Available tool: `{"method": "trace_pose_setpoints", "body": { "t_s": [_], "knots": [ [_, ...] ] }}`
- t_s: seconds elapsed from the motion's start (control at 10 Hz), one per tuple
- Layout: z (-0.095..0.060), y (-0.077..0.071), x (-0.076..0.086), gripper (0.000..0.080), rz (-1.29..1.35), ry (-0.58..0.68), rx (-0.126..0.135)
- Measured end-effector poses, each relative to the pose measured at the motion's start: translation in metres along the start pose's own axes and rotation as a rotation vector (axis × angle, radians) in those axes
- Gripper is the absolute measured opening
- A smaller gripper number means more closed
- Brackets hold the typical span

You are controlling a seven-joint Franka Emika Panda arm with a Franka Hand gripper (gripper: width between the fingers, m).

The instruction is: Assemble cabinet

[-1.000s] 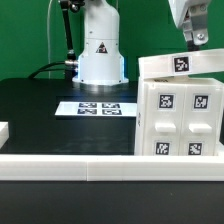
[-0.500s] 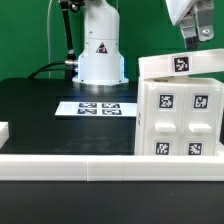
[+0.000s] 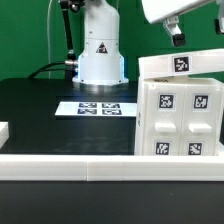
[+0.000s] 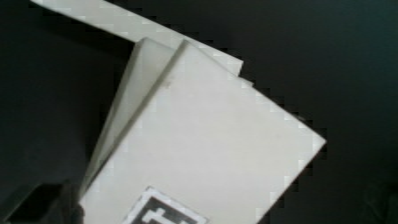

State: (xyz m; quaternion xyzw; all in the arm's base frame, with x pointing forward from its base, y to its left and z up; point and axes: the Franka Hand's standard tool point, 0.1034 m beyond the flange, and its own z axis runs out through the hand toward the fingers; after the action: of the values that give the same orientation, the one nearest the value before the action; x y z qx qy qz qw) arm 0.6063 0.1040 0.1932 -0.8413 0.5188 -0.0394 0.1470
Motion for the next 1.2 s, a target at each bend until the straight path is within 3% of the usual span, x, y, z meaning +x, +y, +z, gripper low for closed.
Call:
{"method": "trace_pose_setpoints", "body": {
  "t_s": [0.3, 0.6, 1.0, 1.2],
  "knots": [
    [0.0003, 0.0007, 0.0004, 0.0797, -0.348, 0.0, -0.006],
    [0.0005, -0.0007, -0.0023, 0.0797, -0.657, 0.004, -0.041],
    [0.0011, -0.001, 0.0002, 0.0797, -0.928, -0.001, -0.048],
    [0.0028, 0.0005, -0.001, 0.0797, -1.116, 0.004, -0.073]
  ]
}}
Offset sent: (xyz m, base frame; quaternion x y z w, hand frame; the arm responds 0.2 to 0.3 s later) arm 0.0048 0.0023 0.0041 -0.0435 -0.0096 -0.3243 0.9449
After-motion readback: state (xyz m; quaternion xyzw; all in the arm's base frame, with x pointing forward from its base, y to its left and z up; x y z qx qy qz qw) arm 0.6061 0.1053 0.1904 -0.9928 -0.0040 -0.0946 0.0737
